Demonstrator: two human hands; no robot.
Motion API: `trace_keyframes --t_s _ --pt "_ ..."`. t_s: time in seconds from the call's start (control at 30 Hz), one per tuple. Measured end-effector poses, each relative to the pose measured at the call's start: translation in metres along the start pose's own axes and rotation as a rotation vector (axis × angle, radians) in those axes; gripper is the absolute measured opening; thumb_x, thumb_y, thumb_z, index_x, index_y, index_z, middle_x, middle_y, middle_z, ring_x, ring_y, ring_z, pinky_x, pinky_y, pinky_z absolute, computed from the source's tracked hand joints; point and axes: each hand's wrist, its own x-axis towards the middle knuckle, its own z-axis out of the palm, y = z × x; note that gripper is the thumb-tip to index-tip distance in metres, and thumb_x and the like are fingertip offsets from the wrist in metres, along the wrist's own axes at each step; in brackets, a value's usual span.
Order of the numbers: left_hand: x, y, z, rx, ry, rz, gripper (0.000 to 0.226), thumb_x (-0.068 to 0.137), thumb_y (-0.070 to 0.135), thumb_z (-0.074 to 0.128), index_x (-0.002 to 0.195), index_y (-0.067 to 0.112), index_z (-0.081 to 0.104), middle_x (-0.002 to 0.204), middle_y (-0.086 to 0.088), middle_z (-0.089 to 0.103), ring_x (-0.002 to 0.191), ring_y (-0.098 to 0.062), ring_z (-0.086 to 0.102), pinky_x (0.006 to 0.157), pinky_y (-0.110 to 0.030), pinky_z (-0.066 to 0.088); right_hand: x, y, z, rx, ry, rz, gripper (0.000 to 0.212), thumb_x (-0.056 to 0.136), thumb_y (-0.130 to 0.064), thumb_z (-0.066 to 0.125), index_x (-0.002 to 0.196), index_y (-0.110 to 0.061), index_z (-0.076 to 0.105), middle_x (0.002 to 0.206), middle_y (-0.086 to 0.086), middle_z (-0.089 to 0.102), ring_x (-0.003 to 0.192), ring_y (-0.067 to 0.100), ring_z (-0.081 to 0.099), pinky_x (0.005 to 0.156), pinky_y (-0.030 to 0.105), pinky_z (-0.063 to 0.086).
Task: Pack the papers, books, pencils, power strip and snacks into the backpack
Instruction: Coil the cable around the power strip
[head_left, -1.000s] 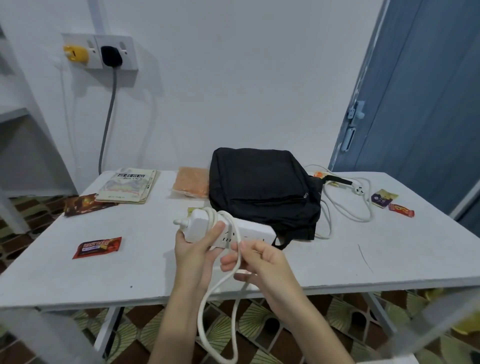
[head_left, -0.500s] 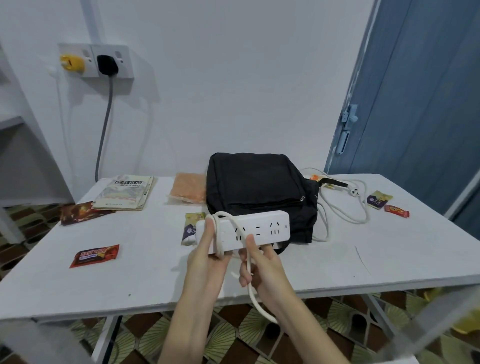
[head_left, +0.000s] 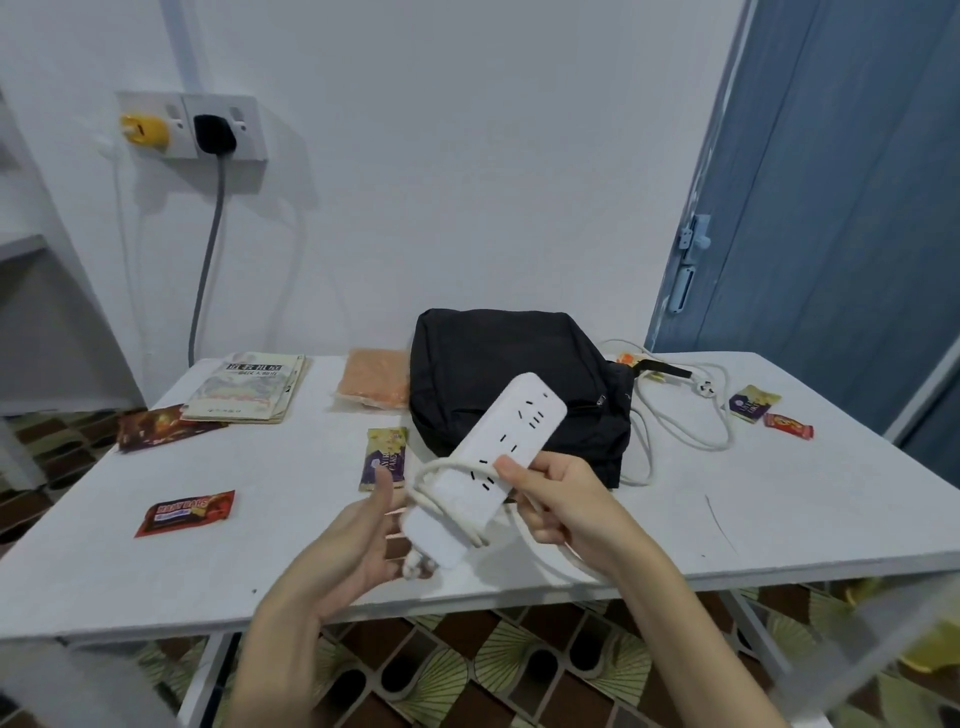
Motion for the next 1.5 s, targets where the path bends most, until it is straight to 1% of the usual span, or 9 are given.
trace_keyframes --t_s 0.1,0.27,0.37,0.63,0.77,1.0,1.2,1.33,1.5 --pt "-0.003 0.000 0.012 0.175 -0.026 -0.061 0.076 0.067 0.066 0.047 0.116 0.010 0.058 0.096 -0.019 0.069 0.070 -0.026 0.068 0.056 -0.035 0.054 0.001 0.002 0.000 -0.103 -0.012 0.049 0.019 0.086 -0.023 0.065 0.073 -0.009 0.062 0.056 -0.002 0.041 0.040 0.007 0.021 0.037 0.018 0.013" --pt "-0.002 -0.003 0.012 0.378 -0.056 0.030 0.079 0.054 0.068 0.073 0.118 0.025 0.056 0.102 -0.008 0.071 0.089 -0.023 0.069 0.069 -0.030 0.055 0.002 0.007 0.002 -0.113 -0.027 0.110 0.027 0.083 -0.028 0.067 0.084 -0.003 0.058 0.052 -0.006 0.044 0.038 0.006 0.022 0.035 0.018 0.016" --pt "0.000 -0.004 0.022 0.263 -0.035 0.076 0.047 0.078 0.046 0.057 0.119 0.023 0.054 0.106 -0.014 0.069 0.092 -0.026 0.068 0.075 -0.038 0.056 0.002 0.005 0.004 -0.077 -0.017 0.118 0.029 0.082 -0.025 0.069 0.099 -0.001 0.061 0.052 -0.007 0.044 0.039 0.006 0.023 0.036 0.018 0.018" --pt "0.022 -0.018 0.052 -0.184 0.262 0.091 0.060 0.073 0.062 0.049 0.106 0.016 0.067 0.081 -0.016 0.072 0.057 -0.027 0.067 0.046 -0.027 0.049 0.003 -0.001 0.015 -0.348 0.025 0.157 0.044 0.071 -0.039 0.079 0.105 -0.017 0.063 0.062 -0.004 0.058 0.040 0.013 0.042 0.041 0.025 0.040" --pt "0.023 -0.022 0.054 -0.343 0.253 0.128 0.058 0.084 0.062 0.041 0.107 0.015 0.066 0.084 -0.017 0.070 0.061 -0.026 0.064 0.050 -0.029 0.049 0.003 -0.002 0.011 -0.404 0.038 0.181 0.050 0.069 -0.048 0.077 0.096 -0.008 0.063 0.060 -0.008 0.062 0.040 0.013 0.044 0.041 0.023 0.039" --pt "0.024 -0.021 0.051 -0.522 0.109 0.098 0.069 0.072 0.070 0.044 0.111 0.017 0.063 0.078 -0.012 0.065 0.063 -0.023 0.060 0.047 -0.030 0.047 0.008 0.008 0.015 -0.092 0.068 0.187 0.021 0.076 -0.020 0.076 0.081 -0.007 0.061 0.056 -0.009 0.059 0.040 0.006 0.029 0.042 0.019 0.030" --pt "0.031 -0.030 0.051 -0.663 0.320 0.001 0.066 0.079 0.071 0.043 0.101 0.014 0.070 0.081 -0.014 0.070 0.073 -0.032 0.063 0.064 -0.036 0.049 0.006 0.013 0.024 -0.043 0.061 0.174 0.024 0.074 -0.008 0.076 0.093 -0.005 0.061 0.060 -0.002 0.058 0.035 0.003 0.040 0.039 0.018 0.033" --pt "0.035 -0.031 0.050 -0.713 0.481 0.087 0.049 0.092 0.049 0.037 0.083 0.011 0.066 0.058 -0.012 0.068 0.065 -0.031 0.058 0.058 -0.032 0.044 0.008 0.009 0.020 -0.295 -0.001 0.179 0.048 0.071 -0.036 0.079 0.108 -0.014 0.059 0.077 0.009 0.059 0.042 0.010 0.038 0.044 0.024 0.030" --pt "0.033 -0.026 0.025 -0.759 0.511 0.132 0.045 0.091 0.043 0.038 0.079 0.011 0.068 0.081 -0.018 0.065 0.063 -0.032 0.065 0.062 -0.034 0.048 -0.009 -0.012 -0.009 -0.884 -0.364 0.261 0.033 0.085 -0.041 0.065 0.087 -0.008 0.062 0.063 0.002 0.060 0.043 0.009 0.053 0.043 0.018 0.039"
